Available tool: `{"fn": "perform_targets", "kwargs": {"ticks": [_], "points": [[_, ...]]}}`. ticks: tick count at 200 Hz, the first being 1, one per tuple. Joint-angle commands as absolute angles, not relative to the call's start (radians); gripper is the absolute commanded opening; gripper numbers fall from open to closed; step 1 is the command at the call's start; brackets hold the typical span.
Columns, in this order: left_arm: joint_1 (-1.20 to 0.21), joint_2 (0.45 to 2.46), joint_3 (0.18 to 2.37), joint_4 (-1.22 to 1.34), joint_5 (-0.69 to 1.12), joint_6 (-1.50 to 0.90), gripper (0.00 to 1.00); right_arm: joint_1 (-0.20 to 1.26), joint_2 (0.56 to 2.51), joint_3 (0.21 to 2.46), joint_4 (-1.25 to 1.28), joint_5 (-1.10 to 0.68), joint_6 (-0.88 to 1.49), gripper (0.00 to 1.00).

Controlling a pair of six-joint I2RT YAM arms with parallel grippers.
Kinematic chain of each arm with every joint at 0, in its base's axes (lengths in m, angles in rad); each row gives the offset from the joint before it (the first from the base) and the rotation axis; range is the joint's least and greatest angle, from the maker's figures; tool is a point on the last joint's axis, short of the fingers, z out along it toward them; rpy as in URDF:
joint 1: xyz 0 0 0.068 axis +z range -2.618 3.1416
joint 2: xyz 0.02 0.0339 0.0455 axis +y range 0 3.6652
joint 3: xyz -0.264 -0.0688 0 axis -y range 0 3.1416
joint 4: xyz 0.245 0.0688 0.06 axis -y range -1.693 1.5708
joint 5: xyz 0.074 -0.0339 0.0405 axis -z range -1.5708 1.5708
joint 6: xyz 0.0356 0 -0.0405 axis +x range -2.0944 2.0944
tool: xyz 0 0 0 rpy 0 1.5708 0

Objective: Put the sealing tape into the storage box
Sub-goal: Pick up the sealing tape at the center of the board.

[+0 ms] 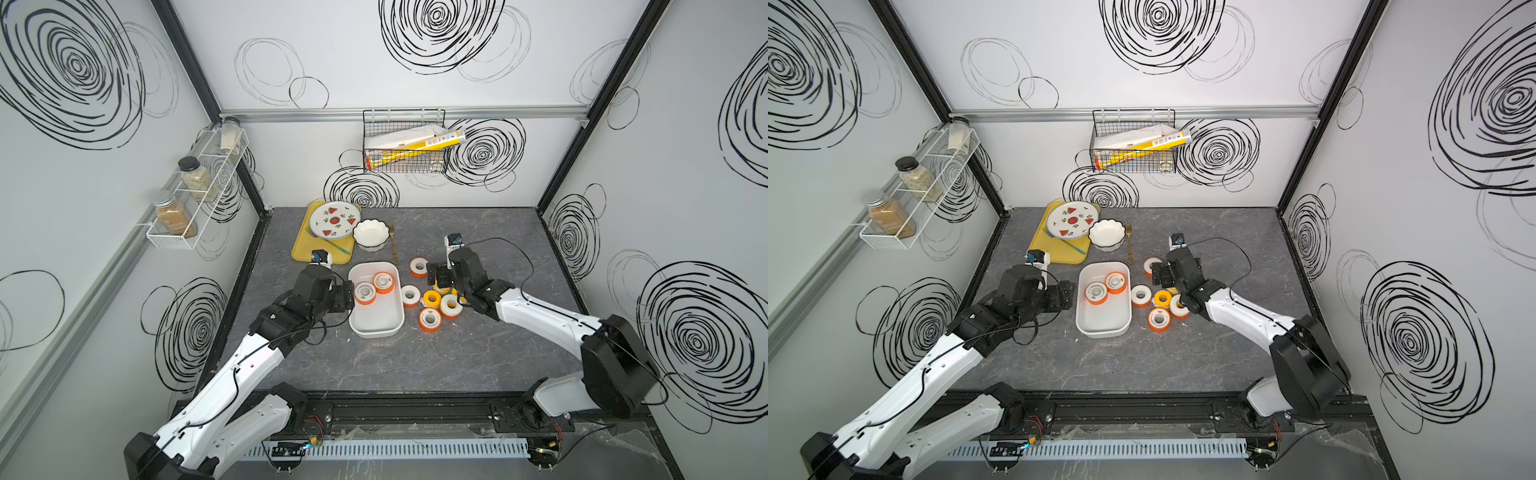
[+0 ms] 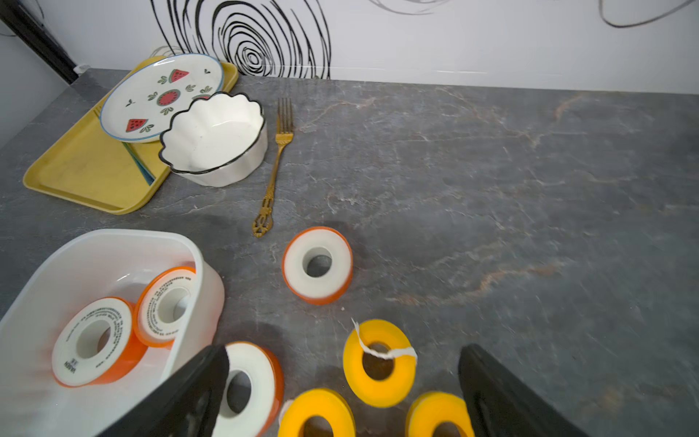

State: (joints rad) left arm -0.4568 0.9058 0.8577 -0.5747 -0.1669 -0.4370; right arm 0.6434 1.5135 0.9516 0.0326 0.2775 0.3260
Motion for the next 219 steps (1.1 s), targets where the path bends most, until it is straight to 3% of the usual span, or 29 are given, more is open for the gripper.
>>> {"fn": "perform_targets", "kwargs": {"ticks": [1, 23, 91, 176, 219], "points": [[-0.448, 0.906, 0.854, -0.543, -0.157, -0.422, 0.87, 0.641, 1.632, 1.083, -0.099, 0.195, 0.282, 1.00], [-0.449, 0.912, 0.852, -0.542, -0.154, -0.420, 0.95, 0.640, 1.748, 1.197, -0.147, 0.168, 0.266, 1.00], [-0.448, 0.930, 0.848, -0.536, -0.143, -0.414, 0.95, 0.612, 2.022, 1.450, -0.279, 0.162, 0.241, 1.00], [-0.446, 0.949, 0.849, -0.540, -0.137, -0.413, 0.95, 0.598, 2.089, 1.447, -0.259, 0.161, 0.241, 1.00], [-0.445, 0.957, 0.850, -0.542, -0.135, -0.413, 0.95, 0.586, 2.113, 1.469, -0.264, 0.130, 0.249, 0.90]]}}
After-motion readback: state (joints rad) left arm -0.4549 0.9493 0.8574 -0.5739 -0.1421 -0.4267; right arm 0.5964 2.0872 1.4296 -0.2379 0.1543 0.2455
